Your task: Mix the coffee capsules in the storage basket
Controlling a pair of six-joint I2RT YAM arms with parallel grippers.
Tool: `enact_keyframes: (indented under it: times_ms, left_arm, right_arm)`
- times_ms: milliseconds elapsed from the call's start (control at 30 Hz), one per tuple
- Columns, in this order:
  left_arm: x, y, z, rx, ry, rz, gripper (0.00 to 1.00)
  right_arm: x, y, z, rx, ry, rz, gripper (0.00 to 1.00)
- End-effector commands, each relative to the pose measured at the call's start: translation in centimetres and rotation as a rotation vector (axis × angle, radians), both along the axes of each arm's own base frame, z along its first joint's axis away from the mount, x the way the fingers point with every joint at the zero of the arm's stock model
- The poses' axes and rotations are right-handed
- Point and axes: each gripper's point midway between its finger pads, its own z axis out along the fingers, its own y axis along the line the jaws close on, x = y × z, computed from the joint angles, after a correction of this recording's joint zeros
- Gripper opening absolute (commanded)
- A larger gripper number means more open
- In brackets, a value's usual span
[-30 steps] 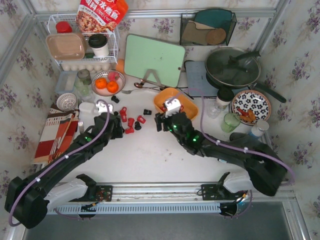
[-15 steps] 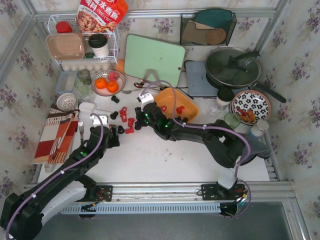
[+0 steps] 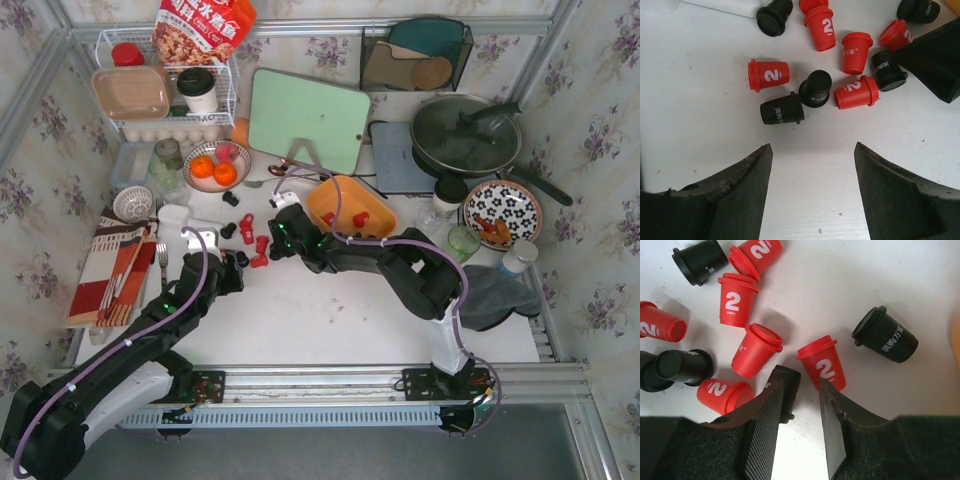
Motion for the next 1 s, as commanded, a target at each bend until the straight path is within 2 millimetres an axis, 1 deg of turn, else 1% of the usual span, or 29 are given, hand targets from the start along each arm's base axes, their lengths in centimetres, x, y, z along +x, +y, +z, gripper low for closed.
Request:
enact_keyframes:
  times_ms: [0,133,300,467,600,700,867,967]
  left_arm:
    - [0.3,-0.6,0.8,-0.033,-0.022,-0.007,0.69]
    - [0.3,-0.6,0.8,-0.035,-0.021,-0.009,0.69]
    - [0.3,-0.6,0.7,-0.032,-0.017,-0.009,0.69]
    - [0.4,-0.6,0.7,-0.033,-0.017,-0.007,0.69]
    - [0.5,-0.7,0.7,-0.031,-0.015,-0.008,0.69]
    - [0.5,-0.7,0.7,-0.029,-0.012,-0.008,0.69]
    - [0.4,-0.7,0.6,-0.028,-0.01,-0.008,0.69]
    - [0.4,-0.7,0.7,-0.029,-0.012,-0.01,0.69]
  right_arm:
    - [0.6,-0.2,0.3,0.004,-0.011,-0.021,0.43]
    - [1.1,-0.6,0.6,-0.012,-0.028,-0.036,0.44]
    - [1.7,-1.4,0.3,-0.021,-0.014,-0.047,0.45]
    - [1.8,-1.4,0.9,-0.033,-0.028,-0.032,0.46]
    - [1.9,-1.1,-0.2,-0.051,-0.004,-0.002,0.46]
    - [1.4,-0.5,-1.2,-0.042,0.027,0.034,0.47]
    - [1.4,-0.5,-2.7,-0.059,0.048,0.031,0.47]
    - [1.5,-0.6,-3.0,-0.068,0.048,0.028,0.45]
